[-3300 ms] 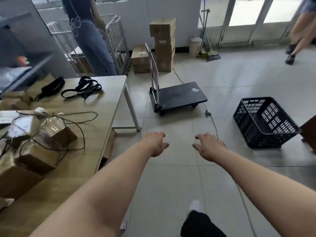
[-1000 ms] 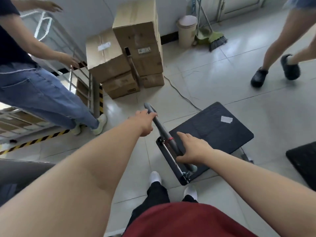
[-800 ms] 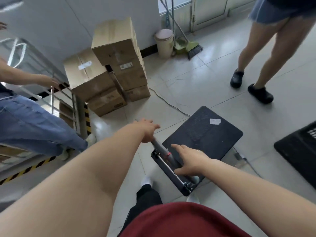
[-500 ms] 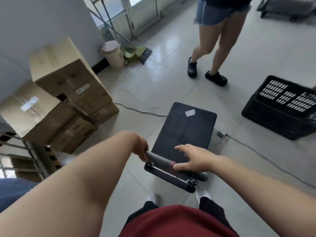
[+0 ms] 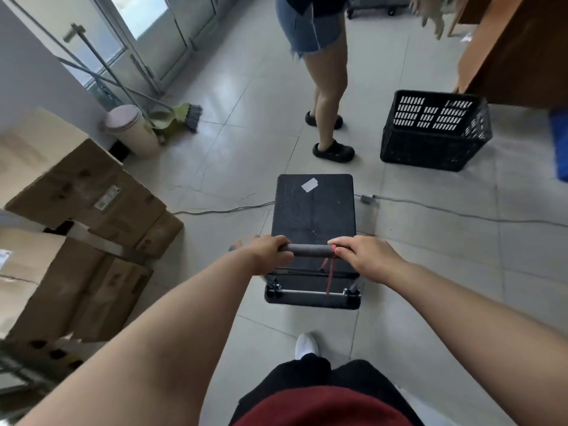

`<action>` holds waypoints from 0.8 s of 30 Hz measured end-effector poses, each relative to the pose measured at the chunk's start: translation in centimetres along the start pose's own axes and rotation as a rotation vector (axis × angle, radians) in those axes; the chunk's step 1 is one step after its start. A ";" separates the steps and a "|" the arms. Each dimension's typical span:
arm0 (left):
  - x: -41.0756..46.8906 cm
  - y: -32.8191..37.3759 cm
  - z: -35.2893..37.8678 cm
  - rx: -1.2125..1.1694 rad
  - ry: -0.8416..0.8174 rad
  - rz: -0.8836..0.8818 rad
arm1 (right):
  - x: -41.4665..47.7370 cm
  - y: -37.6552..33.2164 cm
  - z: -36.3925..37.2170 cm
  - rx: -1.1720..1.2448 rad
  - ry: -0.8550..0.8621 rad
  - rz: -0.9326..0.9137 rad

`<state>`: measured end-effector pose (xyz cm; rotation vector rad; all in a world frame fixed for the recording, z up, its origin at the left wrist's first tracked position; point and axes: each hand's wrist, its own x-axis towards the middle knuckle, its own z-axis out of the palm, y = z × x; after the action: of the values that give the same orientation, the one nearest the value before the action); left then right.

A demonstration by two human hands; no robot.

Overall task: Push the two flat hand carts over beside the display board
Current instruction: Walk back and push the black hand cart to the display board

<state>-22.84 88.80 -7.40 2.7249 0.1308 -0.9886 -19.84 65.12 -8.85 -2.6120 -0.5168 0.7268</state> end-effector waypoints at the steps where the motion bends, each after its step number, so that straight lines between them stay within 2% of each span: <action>1: -0.4 0.0 0.5 -0.008 -0.005 -0.005 | -0.7 -0.1 0.3 -0.012 0.008 0.004; 5: -2.8 1.0 2.6 -0.039 -0.015 -0.001 | -3.9 0.0 1.5 -0.029 0.037 0.020; 12: -8.6 3.4 8.5 -0.045 0.075 -0.011 | -11.4 0.9 4.2 -0.114 0.044 0.056; 24: -13.3 4.0 13.8 -0.022 -0.032 0.105 | -20.7 0.6 9.0 -0.030 0.095 0.174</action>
<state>-40.95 81.39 -8.33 2.6645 -0.0066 -0.9939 -41.19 57.78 -7.78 -2.7288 -0.2778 0.6477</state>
